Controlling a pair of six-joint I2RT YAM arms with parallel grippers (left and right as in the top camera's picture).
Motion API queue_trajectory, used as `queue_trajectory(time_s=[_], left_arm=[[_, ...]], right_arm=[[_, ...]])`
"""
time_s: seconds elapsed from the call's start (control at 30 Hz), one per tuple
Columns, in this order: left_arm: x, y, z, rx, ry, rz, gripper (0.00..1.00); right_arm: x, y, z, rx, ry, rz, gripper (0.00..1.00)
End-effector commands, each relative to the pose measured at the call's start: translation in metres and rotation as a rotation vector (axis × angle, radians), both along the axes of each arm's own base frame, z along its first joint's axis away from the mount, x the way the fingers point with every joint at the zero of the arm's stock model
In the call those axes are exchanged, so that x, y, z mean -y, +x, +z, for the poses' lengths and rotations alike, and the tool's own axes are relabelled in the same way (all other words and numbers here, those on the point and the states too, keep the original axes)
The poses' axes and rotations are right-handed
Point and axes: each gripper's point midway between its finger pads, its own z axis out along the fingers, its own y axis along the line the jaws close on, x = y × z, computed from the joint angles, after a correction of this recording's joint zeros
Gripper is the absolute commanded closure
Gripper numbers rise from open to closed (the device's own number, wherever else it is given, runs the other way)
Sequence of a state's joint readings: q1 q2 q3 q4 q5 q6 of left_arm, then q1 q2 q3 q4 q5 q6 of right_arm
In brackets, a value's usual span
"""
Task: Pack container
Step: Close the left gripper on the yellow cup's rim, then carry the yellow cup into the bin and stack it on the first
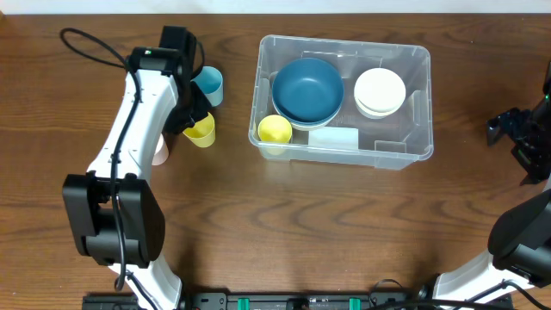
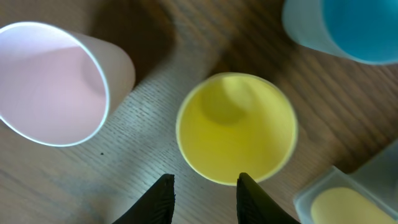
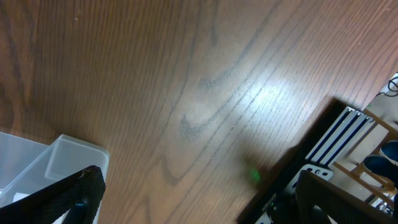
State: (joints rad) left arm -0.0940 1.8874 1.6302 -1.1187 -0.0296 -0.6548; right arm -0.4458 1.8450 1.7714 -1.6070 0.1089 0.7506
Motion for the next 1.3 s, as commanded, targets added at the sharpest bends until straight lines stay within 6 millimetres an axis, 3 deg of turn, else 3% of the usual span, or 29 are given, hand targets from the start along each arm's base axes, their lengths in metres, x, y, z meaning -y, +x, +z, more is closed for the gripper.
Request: queue_trajectory(time_s=[0.0, 0.87, 0.9, 1.03, 1.27], left_arm=[[-0.008, -0.008, -0.011, -0.035, 0.005, 0.039, 0.66], [-0.009, -0.019, -0.072, -0.035, 0.001, 0.036, 0.66], [-0.009, -0.020, -0.073, -0.038, 0.001, 0.036, 0.67], [-0.006, -0.019, -0.072, -0.035, -0.017, 0.033, 0.94], [0.017, -0.009, -0.059, -0.003, -0.131, -0.062, 0.94]], right_arm=[[0.001, -0.001, 0.001, -0.002, -0.013, -0.010, 0.01], [0.002, -0.001, 0.001, -0.002, -0.013, -0.011, 0.01], [0.001, -0.001, 0.001, -0.002, -0.013, -0.011, 0.01], [0.001, -0.001, 0.001, -0.002, -0.013, -0.011, 0.01], [0.001, -0.001, 0.001, -0.002, -0.013, -0.010, 0.01]])
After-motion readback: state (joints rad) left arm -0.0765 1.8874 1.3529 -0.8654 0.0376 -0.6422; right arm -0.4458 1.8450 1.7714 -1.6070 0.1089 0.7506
